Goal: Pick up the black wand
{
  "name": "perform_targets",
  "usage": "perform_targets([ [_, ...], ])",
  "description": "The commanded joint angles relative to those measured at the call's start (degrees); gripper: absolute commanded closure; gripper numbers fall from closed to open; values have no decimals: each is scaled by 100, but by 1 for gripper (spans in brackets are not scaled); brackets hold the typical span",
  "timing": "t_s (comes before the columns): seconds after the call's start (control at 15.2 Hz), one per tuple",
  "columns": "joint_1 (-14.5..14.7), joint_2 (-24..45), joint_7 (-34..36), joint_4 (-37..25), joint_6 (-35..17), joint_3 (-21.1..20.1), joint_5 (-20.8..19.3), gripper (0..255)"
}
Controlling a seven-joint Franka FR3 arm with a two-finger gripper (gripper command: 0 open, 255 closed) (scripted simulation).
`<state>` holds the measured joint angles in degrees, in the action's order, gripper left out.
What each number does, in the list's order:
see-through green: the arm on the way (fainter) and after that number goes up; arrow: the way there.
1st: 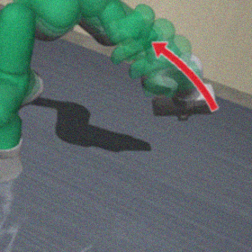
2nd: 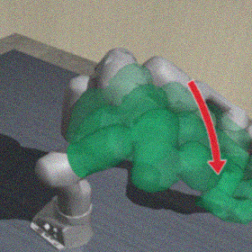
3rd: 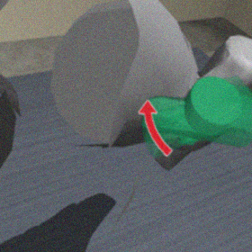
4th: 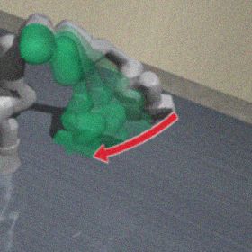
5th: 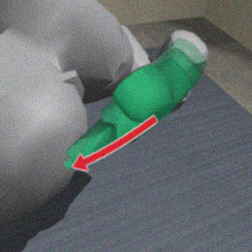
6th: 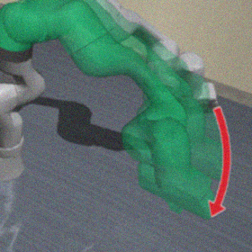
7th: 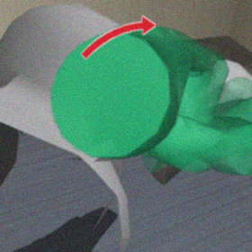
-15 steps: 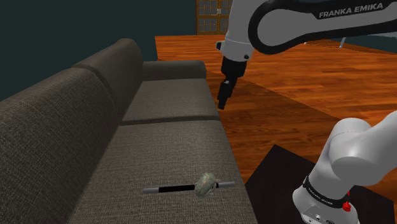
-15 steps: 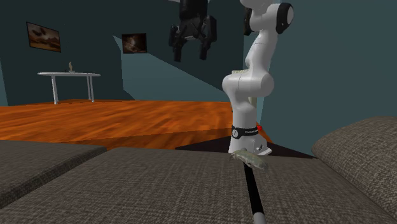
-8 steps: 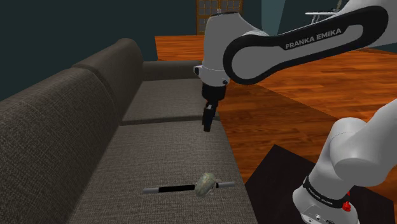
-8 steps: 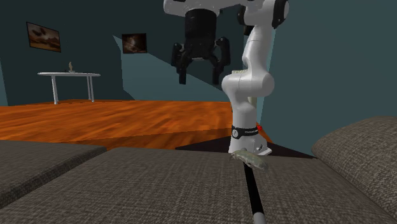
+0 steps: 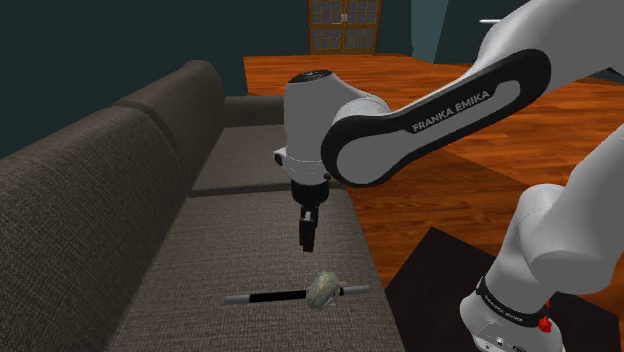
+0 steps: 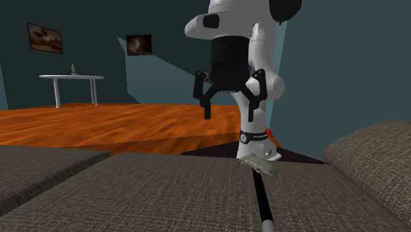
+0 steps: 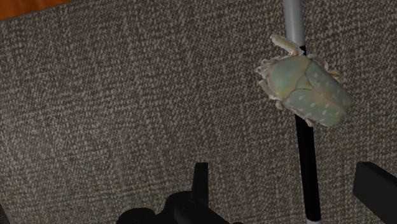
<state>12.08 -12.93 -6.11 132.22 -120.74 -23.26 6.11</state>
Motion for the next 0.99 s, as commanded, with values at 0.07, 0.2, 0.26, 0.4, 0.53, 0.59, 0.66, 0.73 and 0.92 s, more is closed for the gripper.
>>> perform_targets([
  [0.07,110,540,51,-124,-251,-223,-165,0],
  [0.2,195,884,106,-212,-389,-358,-299,0],
  [0.26,240,1059,138,-260,-453,-422,-376,0],
  [0.4,342,1415,211,-363,-574,-534,-545,0],
  [0.53,357,1494,238,-340,-659,-538,-589,0],
  [0.59,359,1546,260,-311,-734,-538,-620,0],
  [0.66,362,1599,283,-282,-809,-537,-653,0],
  [0.73,366,1654,306,-255,-885,-534,-687,0],
  [0.92,381,1859,399,-168,-1150,-520,-821,0],
])
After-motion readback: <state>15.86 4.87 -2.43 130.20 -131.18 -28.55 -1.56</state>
